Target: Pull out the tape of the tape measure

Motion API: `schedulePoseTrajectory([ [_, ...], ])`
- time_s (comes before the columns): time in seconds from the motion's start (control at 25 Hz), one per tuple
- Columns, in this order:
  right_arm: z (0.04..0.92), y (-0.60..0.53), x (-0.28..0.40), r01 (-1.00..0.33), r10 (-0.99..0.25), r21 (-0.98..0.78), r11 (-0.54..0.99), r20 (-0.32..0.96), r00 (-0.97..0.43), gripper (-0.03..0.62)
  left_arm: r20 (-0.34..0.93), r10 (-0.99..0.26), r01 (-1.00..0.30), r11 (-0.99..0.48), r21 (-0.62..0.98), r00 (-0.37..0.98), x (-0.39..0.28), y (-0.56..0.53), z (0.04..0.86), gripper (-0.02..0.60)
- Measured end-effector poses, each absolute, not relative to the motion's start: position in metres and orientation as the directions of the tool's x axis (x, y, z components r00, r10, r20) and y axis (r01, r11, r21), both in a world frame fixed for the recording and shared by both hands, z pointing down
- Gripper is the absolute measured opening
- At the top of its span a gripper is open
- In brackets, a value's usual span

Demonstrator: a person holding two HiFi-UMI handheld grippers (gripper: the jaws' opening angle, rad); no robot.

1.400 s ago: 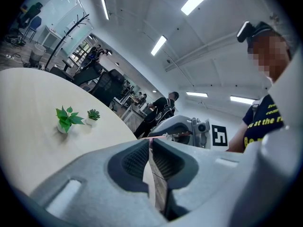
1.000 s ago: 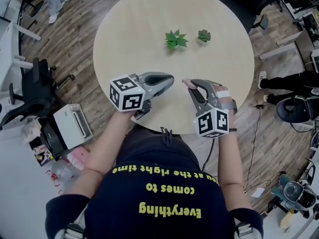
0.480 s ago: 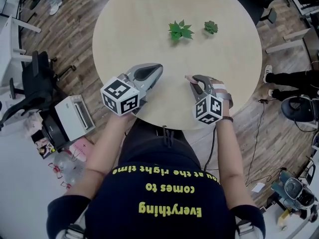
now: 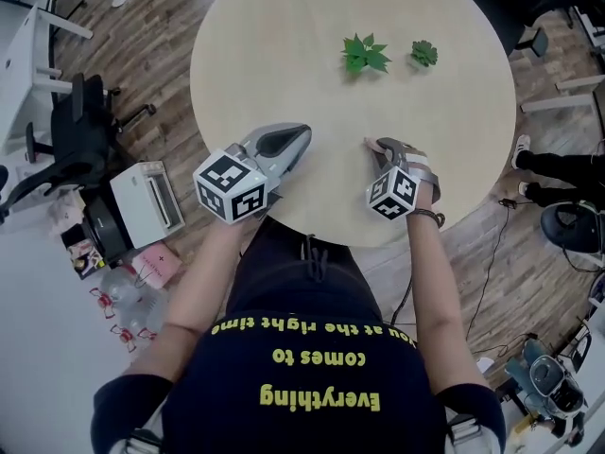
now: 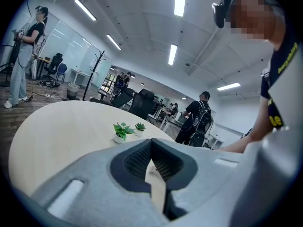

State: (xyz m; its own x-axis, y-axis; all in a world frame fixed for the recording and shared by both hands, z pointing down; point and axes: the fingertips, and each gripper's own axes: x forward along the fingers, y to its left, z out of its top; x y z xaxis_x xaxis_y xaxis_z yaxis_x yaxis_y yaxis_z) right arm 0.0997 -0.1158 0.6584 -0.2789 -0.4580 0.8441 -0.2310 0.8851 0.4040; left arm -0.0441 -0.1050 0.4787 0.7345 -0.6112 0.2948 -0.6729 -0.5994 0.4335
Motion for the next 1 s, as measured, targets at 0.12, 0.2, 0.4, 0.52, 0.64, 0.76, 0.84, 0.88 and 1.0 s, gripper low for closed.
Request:
schedulePoseTrajectory([
  [0.12,0.666,-0.122,0.102,-0.230,-0.488,0.438,0.869,0.834,-0.257,0.091,0.292,-0.625,-0.683,-0.587,0.435,0.723,-0.049,-0.103,0.478,0.003],
  [0.2,0.669,-0.125,0.103,-0.241,-0.500,0.448,0.861,0.832,-0.239,0.094,0.307,-0.633,-0.699,-0.583,0.415,0.710,-0.053,-0.101,0.479,0.003],
  [0.4,0.673,-0.126,0.105,-0.280,-0.500,0.437,0.855,0.838,-0.218,0.100,0.333,-0.628,-0.710,-0.586,0.392,0.703,-0.054,-0.097,0.485,0.003],
  [0.52,0.672,-0.123,0.102,-0.299,-0.481,0.408,0.863,0.844,-0.237,0.124,0.320,-0.629,-0.702,-0.580,0.414,0.709,-0.054,-0.097,0.485,0.003],
  [0.64,0.672,-0.117,0.100,-0.313,-0.449,0.365,0.877,0.855,-0.259,0.152,0.314,-0.632,-0.700,-0.576,0.422,0.709,-0.055,-0.098,0.484,0.003],
  [0.76,0.674,-0.112,0.100,-0.324,-0.408,0.316,0.892,0.871,-0.275,0.173,0.307,-0.637,-0.701,-0.573,0.425,0.707,-0.057,-0.101,0.484,0.003],
  [0.84,0.674,-0.110,0.101,-0.333,-0.387,0.289,0.898,0.879,-0.280,0.187,0.302,-0.639,-0.700,-0.573,0.427,0.707,-0.058,-0.103,0.482,0.003],
  [0.88,0.674,-0.108,0.102,-0.336,-0.378,0.278,0.900,0.882,-0.282,0.189,0.300,-0.640,-0.699,-0.574,0.426,0.708,-0.058,-0.104,0.481,0.003],
  [1.0,0.671,-0.107,0.101,-0.345,-0.363,0.257,0.903,0.885,-0.291,0.196,0.295,-0.641,-0.698,-0.579,0.421,0.709,-0.058,-0.106,0.478,0.003],
])
